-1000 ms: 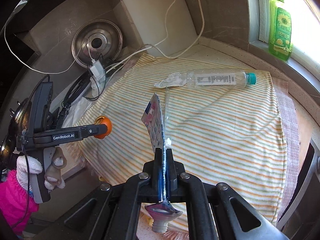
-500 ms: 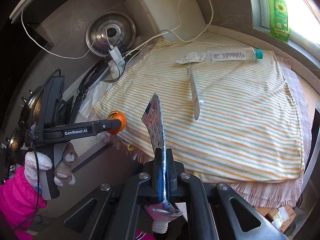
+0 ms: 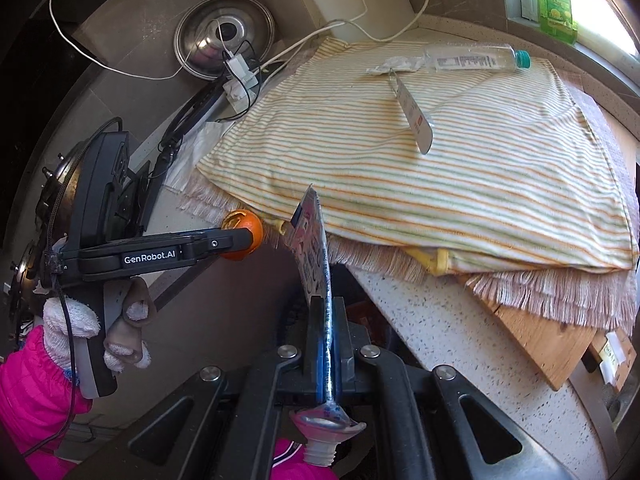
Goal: Collect trash
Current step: 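Lift the peel and tube and carry them down over the blue basket, then open both tools to drop the peel and tube into the basket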
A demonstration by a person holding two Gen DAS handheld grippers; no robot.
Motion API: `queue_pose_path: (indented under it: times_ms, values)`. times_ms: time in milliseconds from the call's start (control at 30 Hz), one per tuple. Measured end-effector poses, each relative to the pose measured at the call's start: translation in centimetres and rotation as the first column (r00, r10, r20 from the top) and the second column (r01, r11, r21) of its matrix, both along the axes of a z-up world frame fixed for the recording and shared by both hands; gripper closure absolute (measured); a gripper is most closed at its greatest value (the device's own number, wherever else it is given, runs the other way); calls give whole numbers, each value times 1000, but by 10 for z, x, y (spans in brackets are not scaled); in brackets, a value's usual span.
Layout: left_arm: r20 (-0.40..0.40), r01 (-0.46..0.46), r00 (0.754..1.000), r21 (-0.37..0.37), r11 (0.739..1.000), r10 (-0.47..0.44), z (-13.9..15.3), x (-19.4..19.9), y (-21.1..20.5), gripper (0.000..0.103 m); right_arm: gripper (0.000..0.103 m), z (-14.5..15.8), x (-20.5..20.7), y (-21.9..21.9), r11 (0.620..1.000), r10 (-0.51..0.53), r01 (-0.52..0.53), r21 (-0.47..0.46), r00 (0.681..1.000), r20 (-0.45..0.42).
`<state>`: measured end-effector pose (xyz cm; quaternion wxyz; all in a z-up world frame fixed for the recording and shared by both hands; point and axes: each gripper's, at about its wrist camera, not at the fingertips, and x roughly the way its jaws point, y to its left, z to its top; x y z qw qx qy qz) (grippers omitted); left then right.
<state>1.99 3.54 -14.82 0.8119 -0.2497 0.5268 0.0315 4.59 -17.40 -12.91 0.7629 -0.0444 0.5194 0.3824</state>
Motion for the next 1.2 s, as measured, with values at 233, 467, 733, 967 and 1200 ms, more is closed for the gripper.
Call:
queue_pose_path:
  times_ms: [233, 467, 733, 967, 1200]
  values:
    - [-28, 17, 999, -9, 1000, -18, -15, -20, -3, 56, 103, -18, -19, 3, 999, -4, 3, -32, 1000, -27]
    - [-75, 26, 997, -13, 1000, -27, -38, -41, 2, 56, 103, -39, -31, 6, 998, -18, 14, -69, 999, -51]
    - [-145, 48, 988, -12, 999, -50, -70, -60, 1, 56, 103, -72, -44, 12, 991, -24, 13, -133, 997, -80]
    - [-201, 68, 977, 0, 998, -66, -95, -64, -3, 56, 103, -98, -49, 21, 983, -30, 11, -181, 994, -102]
    - [-248, 77, 966, 6, 997, -73, -119, -61, -8, 56, 103, -121, -49, 29, 977, -45, 18, -215, 992, -120]
